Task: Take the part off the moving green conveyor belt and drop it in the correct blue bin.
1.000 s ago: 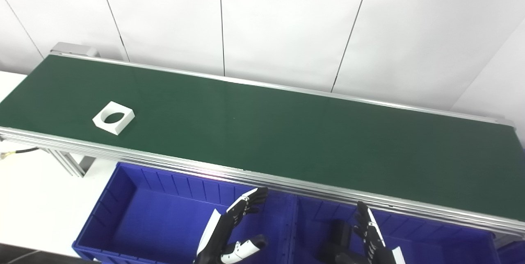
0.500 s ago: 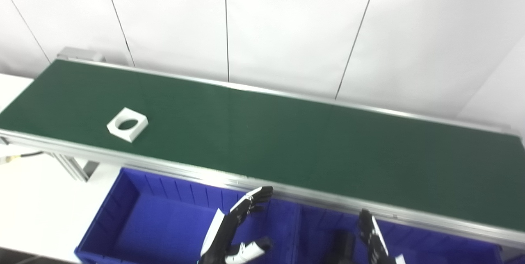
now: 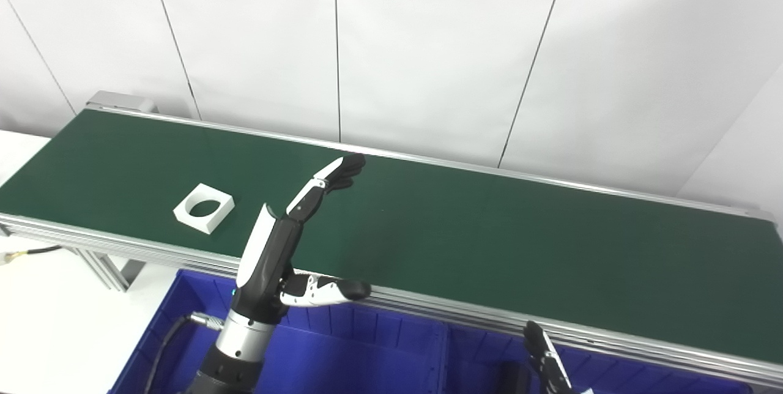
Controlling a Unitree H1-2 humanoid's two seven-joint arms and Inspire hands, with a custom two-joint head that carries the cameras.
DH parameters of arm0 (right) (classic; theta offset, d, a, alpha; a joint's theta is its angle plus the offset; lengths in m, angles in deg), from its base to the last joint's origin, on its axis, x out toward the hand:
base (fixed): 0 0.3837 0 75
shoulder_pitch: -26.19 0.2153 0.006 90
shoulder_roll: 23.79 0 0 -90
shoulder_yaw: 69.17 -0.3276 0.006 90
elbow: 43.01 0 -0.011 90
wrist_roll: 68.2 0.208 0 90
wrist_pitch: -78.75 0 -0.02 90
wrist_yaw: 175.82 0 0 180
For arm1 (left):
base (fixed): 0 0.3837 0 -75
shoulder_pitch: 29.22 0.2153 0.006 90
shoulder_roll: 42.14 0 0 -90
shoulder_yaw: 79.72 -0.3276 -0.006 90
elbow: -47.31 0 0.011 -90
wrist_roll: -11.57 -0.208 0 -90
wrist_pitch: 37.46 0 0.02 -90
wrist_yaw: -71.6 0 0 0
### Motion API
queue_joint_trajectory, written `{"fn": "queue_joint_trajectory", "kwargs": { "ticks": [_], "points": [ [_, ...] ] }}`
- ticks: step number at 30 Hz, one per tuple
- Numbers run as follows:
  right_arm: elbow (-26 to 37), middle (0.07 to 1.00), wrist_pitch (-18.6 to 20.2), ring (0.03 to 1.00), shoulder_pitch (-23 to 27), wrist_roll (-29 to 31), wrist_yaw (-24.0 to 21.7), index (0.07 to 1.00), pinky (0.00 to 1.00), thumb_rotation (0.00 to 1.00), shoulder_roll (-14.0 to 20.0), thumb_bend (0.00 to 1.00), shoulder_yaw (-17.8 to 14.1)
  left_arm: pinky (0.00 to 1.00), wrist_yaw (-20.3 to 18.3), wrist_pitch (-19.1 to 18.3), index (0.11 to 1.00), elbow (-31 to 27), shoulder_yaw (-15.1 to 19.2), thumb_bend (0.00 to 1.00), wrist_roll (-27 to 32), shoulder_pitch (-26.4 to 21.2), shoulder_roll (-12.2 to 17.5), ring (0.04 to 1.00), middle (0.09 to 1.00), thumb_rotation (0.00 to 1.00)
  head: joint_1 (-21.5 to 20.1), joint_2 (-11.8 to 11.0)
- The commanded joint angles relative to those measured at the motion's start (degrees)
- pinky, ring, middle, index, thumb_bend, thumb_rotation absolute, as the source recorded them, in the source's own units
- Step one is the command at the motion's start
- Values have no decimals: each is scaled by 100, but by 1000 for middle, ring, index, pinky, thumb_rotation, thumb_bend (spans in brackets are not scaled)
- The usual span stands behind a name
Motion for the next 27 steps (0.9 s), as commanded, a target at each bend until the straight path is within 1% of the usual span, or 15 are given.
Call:
{"fn": "queue_joint_trajectory", "kwargs": {
  "ticks": [1,2,4,8,10,11,12,14,16,17,18,21,22,24,27],
  "points": [
    [45,957,-210,959,80,16,22,956,946,573,-34,840,-32,837,-179,-139,894,-185,203,711,-25,-221,145,876,901,568,-21,18],
    [33,953,-221,956,88,20,23,951,941,566,-39,842,-37,841,-228,-207,899,-179,293,710,-99,-259,175,880,903,563,-21,18],
    [32,945,-220,949,103,-8,41,947,931,561,-47,847,-44,844,-388,-399,911,-97,500,712,-149,-418,354,889,911,566,-71,53],
    [58,941,-202,938,120,-87,54,946,912,573,-34,848,-46,854,-486,-303,918,369,782,705,-253,-747,593,895,914,536,-152,114],
    [90,940,-160,937,117,-108,41,945,903,573,-22,846,-46,858,-576,-378,921,554,865,688,-275,-905,711,895,915,502,-184,160],
    [100,938,-146,938,117,-107,34,945,906,569,-18,844,-48,857,-613,-413,920,596,890,687,-266,-948,731,894,915,482,-184,160],
    [112,937,-130,939,118,-68,13,944,908,567,-11,842,-54,857,-666,-447,919,676,908,686,-236,-1040,755,894,916,470,-184,213],
    [125,931,-125,938,119,-42,-5,945,926,554,-5,832,-60,859,-755,-538,919,789,930,693,-215,-1184,779,902,918,404,-208,244],
    [145,924,-114,934,117,-54,-1,941,938,549,-11,826,-58,857,-841,-655,923,905,943,702,-253,-1322,818,907,922,361,-282,271],
    [155,924,-101,934,114,-55,1,940,940,548,-17,826,-56,856,-875,-695,924,958,948,703,-279,-1378,839,907,922,357,-282,271],
    [158,923,-107,933,114,-56,6,939,944,547,-29,825,-52,853,-901,-713,925,1067,952,705,-323,-1457,888,906,923,350,-390,290],
    [95,922,-213,932,134,-16,6,935,919,540,-57,828,-34,795,-923,-602,928,1402,969,703,-434,-1638,1033,882,920,297,-580,315],
    [85,924,-220,935,136,-27,18,937,914,536,-71,827,-30,778,-942,-559,925,1538,965,710,-470,-1699,1103,874,918,256,-636,329],
    [97,917,-206,924,132,-92,54,932,902,534,-92,832,-23,764,-1024,-487,939,1803,944,700,-467,-1811,1255,881,935,243,-664,334],
    [101,910,-213,909,129,-101,62,925,914,536,-110,841,-20,771,-1204,-619,949,1946,885,717,-499,-1903,1422,891,950,246,-633,394]
  ]
}}
